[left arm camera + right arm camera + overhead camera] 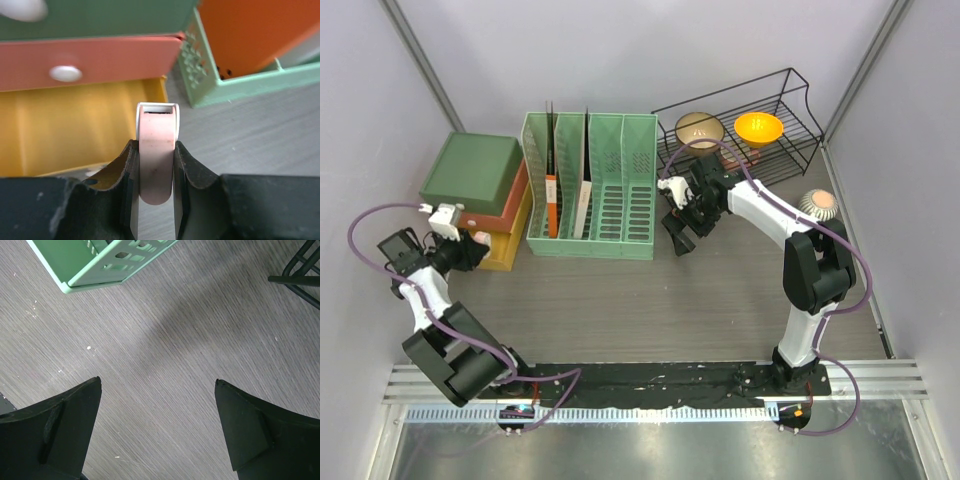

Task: Organize the desk
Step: Place the stationery in the drawer.

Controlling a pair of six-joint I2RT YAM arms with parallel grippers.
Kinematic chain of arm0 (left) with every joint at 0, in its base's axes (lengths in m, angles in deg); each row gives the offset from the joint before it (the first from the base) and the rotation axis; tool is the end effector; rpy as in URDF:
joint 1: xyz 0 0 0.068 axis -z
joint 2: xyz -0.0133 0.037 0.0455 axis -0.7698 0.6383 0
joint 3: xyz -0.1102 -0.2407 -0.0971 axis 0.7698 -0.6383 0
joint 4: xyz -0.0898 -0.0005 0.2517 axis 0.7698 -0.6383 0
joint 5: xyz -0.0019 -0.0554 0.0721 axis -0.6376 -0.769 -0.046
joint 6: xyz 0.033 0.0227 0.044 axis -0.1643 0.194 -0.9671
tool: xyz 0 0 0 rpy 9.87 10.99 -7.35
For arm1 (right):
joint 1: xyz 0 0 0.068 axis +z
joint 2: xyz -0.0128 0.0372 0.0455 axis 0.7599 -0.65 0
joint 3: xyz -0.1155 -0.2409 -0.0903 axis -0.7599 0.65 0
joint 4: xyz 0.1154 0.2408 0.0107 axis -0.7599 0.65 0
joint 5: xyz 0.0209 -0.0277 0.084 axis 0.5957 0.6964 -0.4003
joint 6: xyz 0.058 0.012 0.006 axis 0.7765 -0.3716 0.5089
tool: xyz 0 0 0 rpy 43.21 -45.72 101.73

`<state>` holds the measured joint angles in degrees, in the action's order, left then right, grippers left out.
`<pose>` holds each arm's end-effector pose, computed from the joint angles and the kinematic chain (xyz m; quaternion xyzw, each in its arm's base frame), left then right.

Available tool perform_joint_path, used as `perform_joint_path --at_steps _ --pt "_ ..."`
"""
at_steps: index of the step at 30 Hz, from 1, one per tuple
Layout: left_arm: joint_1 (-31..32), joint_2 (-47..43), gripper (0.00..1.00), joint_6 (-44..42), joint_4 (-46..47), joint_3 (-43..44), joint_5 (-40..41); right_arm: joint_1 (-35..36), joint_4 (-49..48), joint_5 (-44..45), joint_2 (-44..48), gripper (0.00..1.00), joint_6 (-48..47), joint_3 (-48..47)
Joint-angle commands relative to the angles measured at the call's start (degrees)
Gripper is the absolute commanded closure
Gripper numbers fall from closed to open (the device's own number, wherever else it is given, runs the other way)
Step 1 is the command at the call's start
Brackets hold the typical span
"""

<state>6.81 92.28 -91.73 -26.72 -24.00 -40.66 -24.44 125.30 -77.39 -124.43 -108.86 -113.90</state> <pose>0.2041 0.1445 0.2369 0.0780 0.8450 -0.1570 0.5053 0.3443 0.1781 0.2335 -0.4377 0.8632 0.1806 0.1753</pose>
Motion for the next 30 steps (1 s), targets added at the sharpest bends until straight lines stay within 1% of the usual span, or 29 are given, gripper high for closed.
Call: perform_joint_path --at_steps 1,5,10,13,18,21,22,27,28,30 --pt "-0.3 -1.0 1.00 12.3 16.4 -0.8 4.4 0.0 0.0 -1.0 0.0 0.00 -0.6 -0.3" --pt "-0.2 0.9 1.00 13.2 20.0 -0.9 6.4 0.0 0.1 -0.8 0.0 0.00 -0.9 -0.3" --pt "-0.2 6.4 1.00 13.1 23.3 0.1 8.6 0.1 0.2 -1.0 -0.5 0.00 -0.9 -0.4" --pt "-0.2 8.6 1.00 15.7 29.1 -1.9 9.4 0.1 0.6 -1.3 -0.7 0.00 -0.8 -0.4" --pt "-0.2 11.1 0.99 16.4 34.3 -3.4 11.3 0.1 0.7 -1.6 -0.7 0.00 -0.6 -0.4" --pt "-0.2 13.1 0.94 16.9 36.2 -3.5 11.3 0.1 0.8 -1.0 -1.1 0.00 -1.0 -0.4" --pt "-0.2 13.9 0.87 17.0 36.5 -3.4 11.5 0.0 0.8 -1.0 -1.1 0.00 -1.0 -0.2" --pt "-0.2 16.0 0.77 16.9 37.6 -3.1 12.0 0.1 1.0 -1.3 -1.4 0.00 -1.1 -0.4" --pt "-0.2 16.2 0.73 16.8 37.6 -2.7 12.1 0.1 1.0 -1.4 -1.4 0.00 -1.1 -0.4" --pt "-0.2 16.6 0.70 16.8 37.3 -2.3 12.3 0.1 1.1 -1.5 -1.4 0.00 -1.3 -0.4"
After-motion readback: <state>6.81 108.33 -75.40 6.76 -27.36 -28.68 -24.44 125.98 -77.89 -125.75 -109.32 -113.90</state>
